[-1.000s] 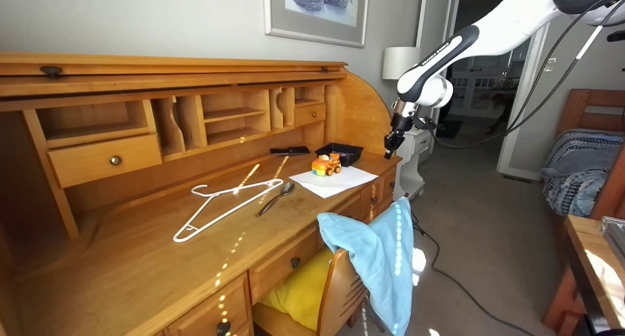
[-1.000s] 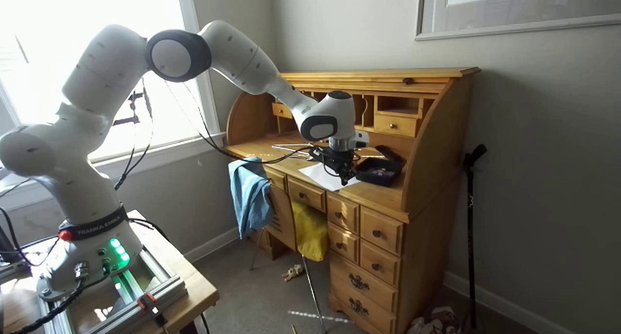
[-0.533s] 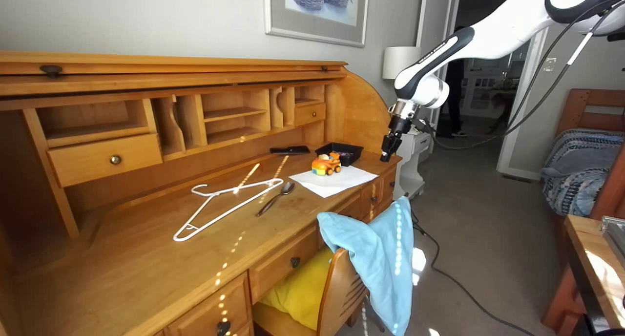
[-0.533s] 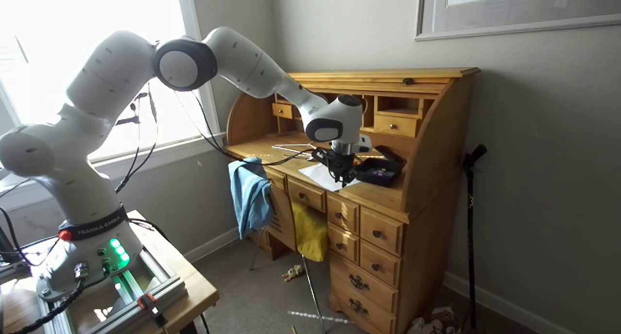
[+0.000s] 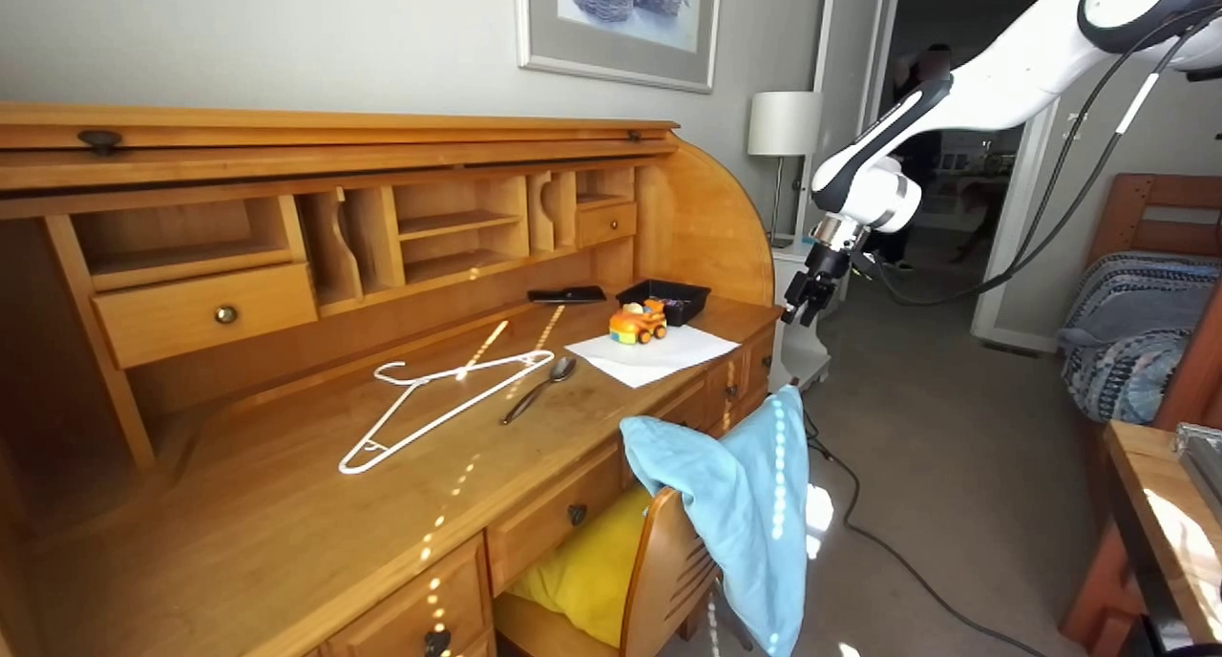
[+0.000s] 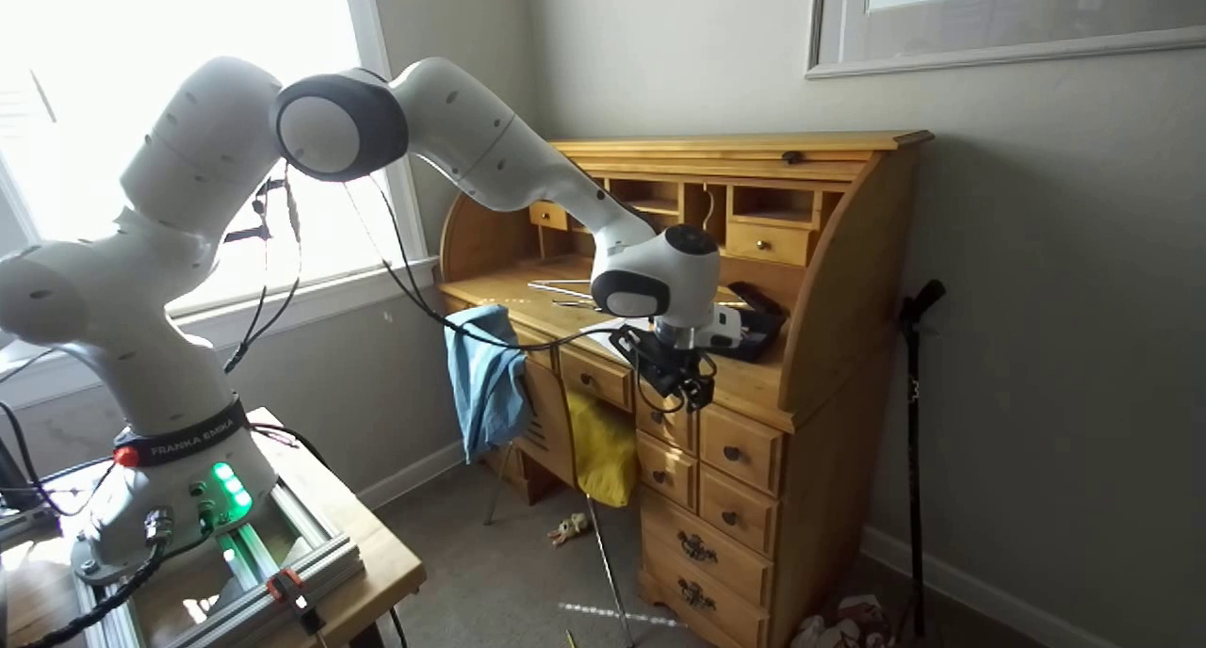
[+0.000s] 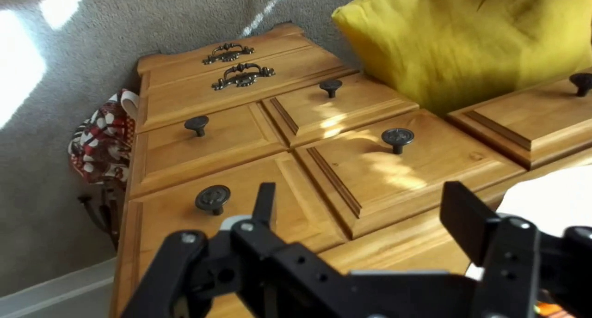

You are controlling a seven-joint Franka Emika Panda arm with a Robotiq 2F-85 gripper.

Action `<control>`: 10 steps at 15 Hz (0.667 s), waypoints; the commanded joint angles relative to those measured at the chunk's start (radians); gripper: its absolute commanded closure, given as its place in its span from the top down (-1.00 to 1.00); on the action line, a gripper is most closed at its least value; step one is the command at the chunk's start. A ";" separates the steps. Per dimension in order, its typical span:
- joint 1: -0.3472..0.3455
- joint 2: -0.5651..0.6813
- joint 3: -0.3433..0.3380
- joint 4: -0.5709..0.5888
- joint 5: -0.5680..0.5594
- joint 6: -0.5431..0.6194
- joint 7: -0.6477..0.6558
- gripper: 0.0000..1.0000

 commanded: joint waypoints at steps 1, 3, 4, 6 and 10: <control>0.048 -0.041 -0.010 -0.014 -0.003 0.024 0.047 1.00; 0.084 -0.051 -0.018 0.009 -0.020 0.011 0.065 1.00; 0.098 -0.054 -0.016 0.021 -0.021 0.005 0.065 1.00; 0.091 -0.041 -0.011 0.023 0.003 0.011 0.034 1.00; 0.119 -0.051 -0.013 0.035 0.003 0.011 0.043 1.00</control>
